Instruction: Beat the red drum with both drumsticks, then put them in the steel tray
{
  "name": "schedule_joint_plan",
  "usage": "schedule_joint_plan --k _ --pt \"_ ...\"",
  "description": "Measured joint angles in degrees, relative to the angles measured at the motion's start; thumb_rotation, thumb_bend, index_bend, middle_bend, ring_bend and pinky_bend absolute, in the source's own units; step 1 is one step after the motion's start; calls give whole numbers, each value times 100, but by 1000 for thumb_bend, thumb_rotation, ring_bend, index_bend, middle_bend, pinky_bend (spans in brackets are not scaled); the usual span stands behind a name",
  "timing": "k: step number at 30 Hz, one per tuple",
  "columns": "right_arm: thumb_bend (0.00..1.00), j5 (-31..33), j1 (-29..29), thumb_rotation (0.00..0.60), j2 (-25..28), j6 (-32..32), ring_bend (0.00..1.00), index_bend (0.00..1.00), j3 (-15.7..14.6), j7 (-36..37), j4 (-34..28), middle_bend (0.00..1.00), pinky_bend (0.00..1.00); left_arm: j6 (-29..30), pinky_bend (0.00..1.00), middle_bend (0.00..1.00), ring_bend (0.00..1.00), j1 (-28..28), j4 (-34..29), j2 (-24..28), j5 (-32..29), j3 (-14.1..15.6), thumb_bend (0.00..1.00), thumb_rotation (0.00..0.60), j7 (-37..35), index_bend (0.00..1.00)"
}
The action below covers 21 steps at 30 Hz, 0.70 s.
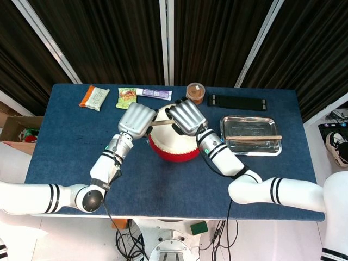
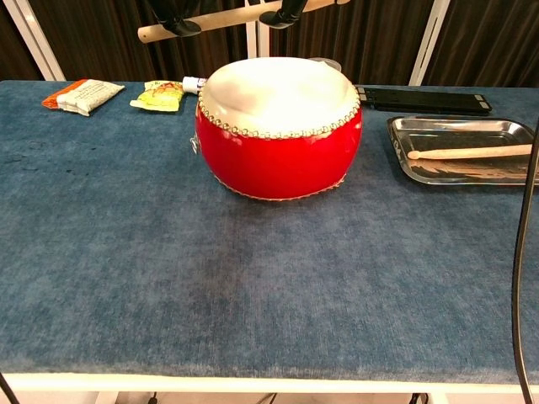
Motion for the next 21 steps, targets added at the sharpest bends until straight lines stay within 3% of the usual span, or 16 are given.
schedule_joint_plan --k 4,11,21 --pt "640 -146 -33 600 -45 58 454 704 -4 64 53 650 428 17 803 599 604 22 20 6 33 25 515 600 -25 487" --pt "678 -509 -144 600 -161 203 488 766 -12 265 159 682 455 211 806 494 554 106 29 18 209 51 286 600 -68 330" --pt "745 -1024 -376 600 -353 304 498 801 6 861 440 695 471 543 805 402 481 386 -30 103 429 179 203 600 -61 231"
